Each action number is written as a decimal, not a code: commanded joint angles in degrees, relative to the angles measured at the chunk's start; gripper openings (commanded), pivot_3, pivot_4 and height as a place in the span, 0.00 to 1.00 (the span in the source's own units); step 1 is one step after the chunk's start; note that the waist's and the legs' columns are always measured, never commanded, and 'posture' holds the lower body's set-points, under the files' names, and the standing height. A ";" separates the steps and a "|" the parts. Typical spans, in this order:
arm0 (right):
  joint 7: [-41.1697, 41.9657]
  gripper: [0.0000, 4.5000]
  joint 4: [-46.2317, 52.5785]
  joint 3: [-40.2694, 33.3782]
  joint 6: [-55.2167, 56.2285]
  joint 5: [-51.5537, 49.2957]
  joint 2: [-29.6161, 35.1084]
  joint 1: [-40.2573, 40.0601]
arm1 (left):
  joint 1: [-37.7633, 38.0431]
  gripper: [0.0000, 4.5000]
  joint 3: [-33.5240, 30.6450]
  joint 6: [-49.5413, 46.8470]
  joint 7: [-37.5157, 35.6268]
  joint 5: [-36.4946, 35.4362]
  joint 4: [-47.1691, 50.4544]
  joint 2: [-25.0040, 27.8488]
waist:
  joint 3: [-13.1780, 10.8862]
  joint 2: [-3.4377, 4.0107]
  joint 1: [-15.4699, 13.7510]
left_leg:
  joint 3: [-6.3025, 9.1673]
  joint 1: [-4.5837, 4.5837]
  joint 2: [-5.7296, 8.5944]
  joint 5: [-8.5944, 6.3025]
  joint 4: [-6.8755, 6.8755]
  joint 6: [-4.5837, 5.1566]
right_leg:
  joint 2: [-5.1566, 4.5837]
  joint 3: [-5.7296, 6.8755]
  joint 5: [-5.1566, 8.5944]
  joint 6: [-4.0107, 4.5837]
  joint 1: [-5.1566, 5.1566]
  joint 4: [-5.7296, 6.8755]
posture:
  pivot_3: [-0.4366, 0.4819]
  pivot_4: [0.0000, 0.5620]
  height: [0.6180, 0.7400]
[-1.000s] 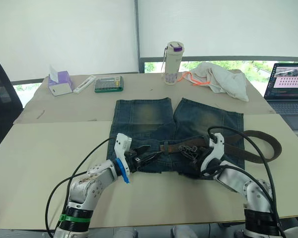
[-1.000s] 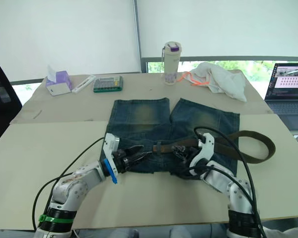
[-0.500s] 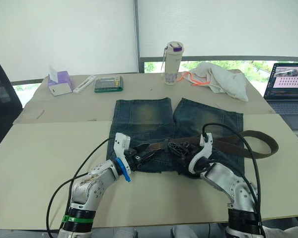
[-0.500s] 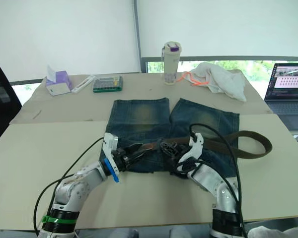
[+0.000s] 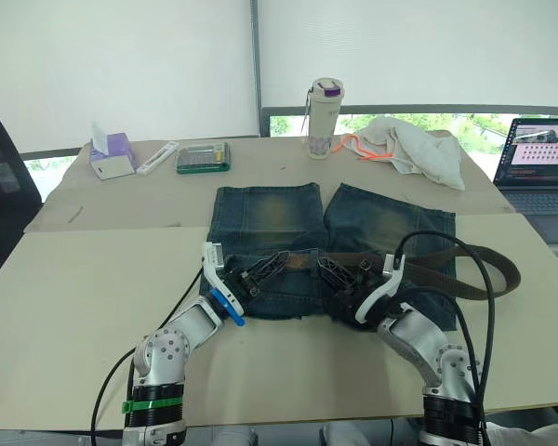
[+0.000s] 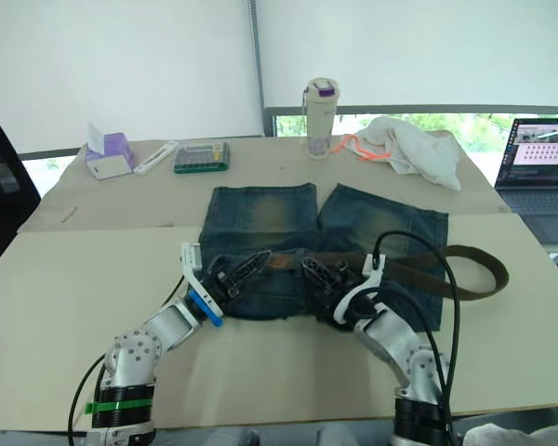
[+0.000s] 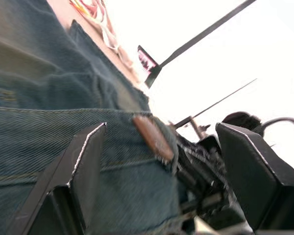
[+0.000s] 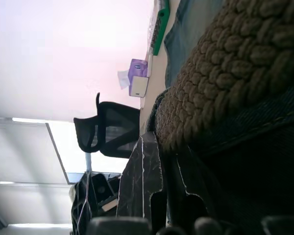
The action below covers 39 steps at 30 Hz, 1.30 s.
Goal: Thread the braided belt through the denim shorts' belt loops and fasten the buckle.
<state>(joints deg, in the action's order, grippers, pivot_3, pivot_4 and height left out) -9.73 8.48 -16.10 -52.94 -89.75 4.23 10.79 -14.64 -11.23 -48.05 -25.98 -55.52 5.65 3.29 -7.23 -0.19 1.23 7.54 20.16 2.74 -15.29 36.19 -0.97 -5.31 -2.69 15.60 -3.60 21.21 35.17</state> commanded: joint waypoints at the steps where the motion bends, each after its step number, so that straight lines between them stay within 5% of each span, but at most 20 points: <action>1: 2.02 0.00 2.40 1.27 0.28 -0.66 1.00 0.27 | -0.97 0.84 1.02 -1.66 -0.37 -2.32 1.22 -0.46 | 0.00 0.00 0.05 | -0.04 0.00 -0.01 0.00 0.00 0.00 | 0.01 0.00 0.00 0.00 0.00 0.00 | 0.48 0.27 1.00; 4: 2.57 0.00 2.34 1.85 0.73 -0.07 1.71 0.19 | -1.54 0.84 1.69 -2.54 -0.25 -3.07 1.25 -0.97 | 0.00 0.00 0.02 | -0.07 0.00 -0.01 0.00 -0.01 0.00 | 0.01 0.00 0.00 0.00 0.00 0.00 | 0.48 0.27 1.00; 14: 3.88 0.00 2.65 2.40 1.88 1.69 3.15 -0.52 | -2.52 0.15 1.50 -0.92 1.26 -0.94 -0.01 -2.29 | 0.00 0.00 -0.13 | -0.09 0.00 0.00 0.00 0.00 0.00 | 0.01 0.00 0.00 0.00 -0.01 -0.03 | 0.48 0.27 1.00; 16: 5.59 0.17 3.42 2.79 2.05 3.04 4.03 -0.97 | -2.55 0.02 1.41 -0.21 1.64 -0.08 -0.57 -2.36 | 0.00 0.00 -0.20 | -0.09 0.01 0.01 0.00 0.00 0.00 | 0.00 0.00 0.00 0.00 -0.02 -0.04 | 0.48 0.27 1.00; 20: 10.32 0.48 5.75 2.74 1.51 6.40 8.83 -2.16 | -2.12 0.00 2.52 1.07 1.68 2.75 -1.27 -1.57 | -0.01 -0.01 -0.26 | -0.20 0.02 0.04 0.00 0.01 0.00 | -0.01 0.01 0.00 0.00 -0.03 -0.06 | 0.48 0.27 1.00; 26: 27.77 0.93 7.40 -0.97 1.15 15.91 28.88 -5.23 | -0.31 0.00 5.61 1.06 -0.23 6.16 0.53 1.64 | -0.03 -0.08 -0.62 | -0.24 0.04 0.16 0.00 0.05 0.00 | -0.10 0.10 0.03 -0.04 -0.12 -0.16 | 0.48 0.27 1.00; 33: 37.52 0.93 3.44 -3.29 4.20 28.72 41.61 -6.74 | 0.87 0.00 8.84 2.85 -1.34 10.58 1.22 4.94 | -0.13 -0.27 -0.54 | -0.28 0.03 0.06 0.00 0.05 0.01 | -0.04 0.11 0.02 -0.03 -0.17 -0.15 | 0.48 0.27 1.00; 39: 40.87 0.93 0.29 -1.35 6.40 39.98 46.07 -7.43 | -0.09 0.00 9.00 4.16 -0.97 12.50 0.02 4.27 | -0.22 -0.41 -0.65 | -0.30 0.04 0.07 0.00 0.06 0.00 | -0.09 0.10 0.02 -0.03 -0.17 -0.16 | 0.48 0.27 1.00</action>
<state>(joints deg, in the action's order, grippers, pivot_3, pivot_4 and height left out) 29.94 8.37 -17.13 -48.02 -51.92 49.13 3.17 -13.96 -2.27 -44.86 -26.95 -43.73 5.47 7.56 -7.45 -0.61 0.58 7.24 20.20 2.82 -15.30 36.25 -0.97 -5.40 -2.60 15.62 -3.63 21.04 35.02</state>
